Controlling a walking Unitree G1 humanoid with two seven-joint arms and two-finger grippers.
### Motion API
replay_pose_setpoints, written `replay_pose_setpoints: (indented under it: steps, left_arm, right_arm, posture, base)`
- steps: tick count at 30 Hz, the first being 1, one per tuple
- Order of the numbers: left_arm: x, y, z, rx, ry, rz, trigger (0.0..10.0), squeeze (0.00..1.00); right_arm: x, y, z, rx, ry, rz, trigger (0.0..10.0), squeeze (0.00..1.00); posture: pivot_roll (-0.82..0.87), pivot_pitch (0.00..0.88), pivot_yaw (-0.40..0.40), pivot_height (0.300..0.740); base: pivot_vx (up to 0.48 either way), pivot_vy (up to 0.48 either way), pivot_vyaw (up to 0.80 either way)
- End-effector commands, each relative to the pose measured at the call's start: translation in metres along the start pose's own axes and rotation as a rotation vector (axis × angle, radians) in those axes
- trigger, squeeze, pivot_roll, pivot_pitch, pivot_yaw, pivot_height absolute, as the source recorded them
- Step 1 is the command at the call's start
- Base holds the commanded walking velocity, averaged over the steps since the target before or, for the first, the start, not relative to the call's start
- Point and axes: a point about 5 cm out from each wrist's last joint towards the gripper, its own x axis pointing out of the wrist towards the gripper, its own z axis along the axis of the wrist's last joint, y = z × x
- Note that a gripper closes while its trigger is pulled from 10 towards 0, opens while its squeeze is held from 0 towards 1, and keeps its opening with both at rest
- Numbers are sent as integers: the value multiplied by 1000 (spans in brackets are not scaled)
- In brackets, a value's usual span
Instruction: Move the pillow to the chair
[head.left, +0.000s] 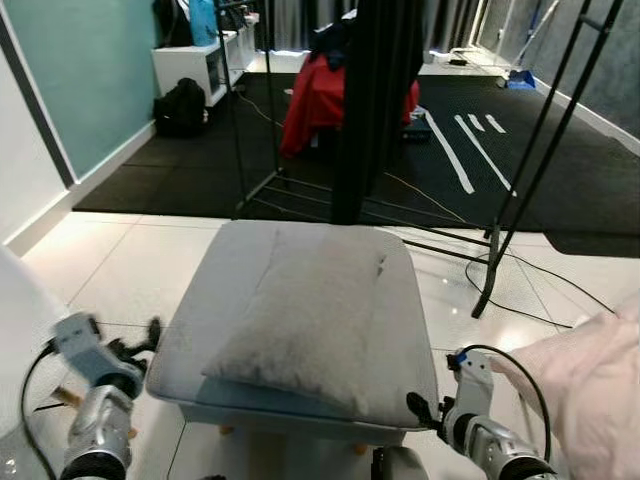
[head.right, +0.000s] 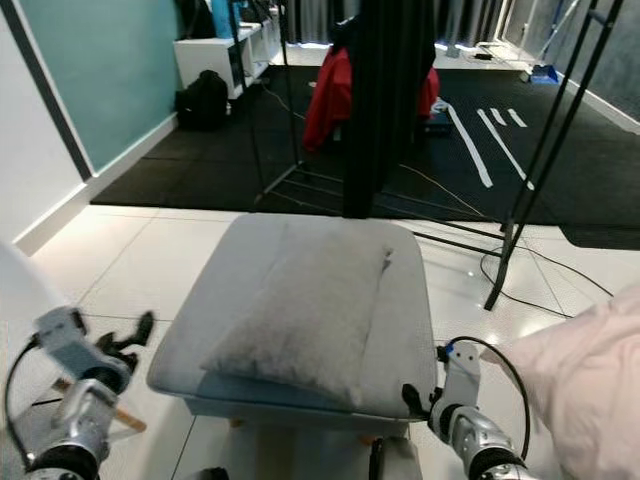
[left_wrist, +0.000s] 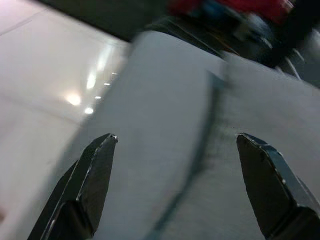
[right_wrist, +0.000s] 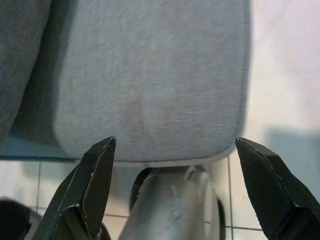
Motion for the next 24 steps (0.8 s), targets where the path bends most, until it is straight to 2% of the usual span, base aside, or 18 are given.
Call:
replay_pose_setpoints:
  steps: [1, 3, 4, 7, 10, 13, 24]
  left_arm:
    - [4, -17, -8, 37, 65, -128, 10000, 0]
    - [4, -17, -8, 37, 65, -128, 10000, 0]
    - [6, -24, -11, 19, 82, -172, 10000, 0]
    - [8, -31, -15, 11, 107, -203, 10000, 0]
    - [11, -41, -23, 51, 196, -248, 10000, 0]
    - [11, -42, -25, 67, 214, -247, 10000, 0]
    - [10, -29, -23, 91, 240, -154, 10000, 0]
  right_arm:
    - [1, 3, -3, -4, 3, 23, 10000, 0]
    - [1, 3, -3, -4, 3, 23, 10000, 0]
    - [1, 5, -1, -5, -10, 33, 10000, 0]
    - [1, 6, 2, -5, -26, 41, 10000, 0]
    - [2, 10, 14, -20, -67, 61, 10000, 0]
    - [3, 11, 16, -30, -71, 64, 10000, 0]
    - [3, 14, 24, -32, -102, 87, 10000, 0]
  posture:
    - [-143, 45, -5, 497]
    - [-143, 45, -5, 497]
    - [-145, 48, -2, 497]
    - [-149, 51, 1, 497]
    - [-160, 66, 7, 497]
    - [-160, 66, 7, 497]
    - [-159, 69, 10, 497]
  base:
    - [0, 0, 0]
    - [0, 0, 0]
    - [0, 0, 0]
    - [0, 0, 0]
    - [0, 0, 0]
    - [0, 0, 0]
    - [0, 0, -635]
